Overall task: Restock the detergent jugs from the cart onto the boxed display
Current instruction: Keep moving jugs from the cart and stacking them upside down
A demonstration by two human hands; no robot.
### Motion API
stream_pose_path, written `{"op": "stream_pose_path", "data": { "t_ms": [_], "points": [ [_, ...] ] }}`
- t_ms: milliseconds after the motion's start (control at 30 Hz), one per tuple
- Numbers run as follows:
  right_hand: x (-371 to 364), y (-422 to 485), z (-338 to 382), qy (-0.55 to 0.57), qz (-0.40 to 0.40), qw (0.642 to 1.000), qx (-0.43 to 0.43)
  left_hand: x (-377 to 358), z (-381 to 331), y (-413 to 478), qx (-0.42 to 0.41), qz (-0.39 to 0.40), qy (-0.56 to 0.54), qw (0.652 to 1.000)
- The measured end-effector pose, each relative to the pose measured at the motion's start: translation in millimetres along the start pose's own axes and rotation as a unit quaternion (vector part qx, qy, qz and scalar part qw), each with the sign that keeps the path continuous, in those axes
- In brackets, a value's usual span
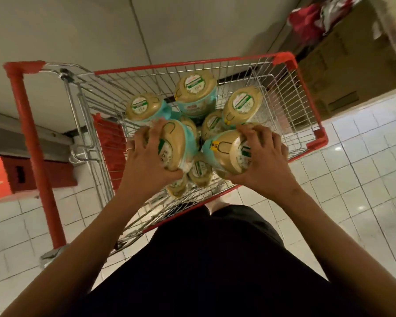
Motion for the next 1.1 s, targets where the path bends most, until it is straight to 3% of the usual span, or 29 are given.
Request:
{"op": "stream_pose_path", "data": {
  "t_ms": [333, 767, 1100],
  "points": [
    [17, -118, -160, 0.065, -0.032, 0.978, -0.193, -94, -151, -3, -0.113, 0.124, 0.063, 0.984],
    [26, -255, -363, 0.098, -0.032, 0.947, -0.304, -274, -325, -26, -0.175, 0.190, 0.112, 0.960],
    [32, -317, -497, 0.146, -0.041, 0.892, -0.426, -405, -456, -2, -0.263, 0.252, 0.169, 0.916]
  ]
}}
Point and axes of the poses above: each hand's wrist, its own y-axis towards the middle knuckle, its own x-axis out of the back of the hand, z = x × y, the point moved 10 cm from there along y, towards the middle knuckle, and after that the axes turned 9 degrees about -y, right-handed, at the moved point
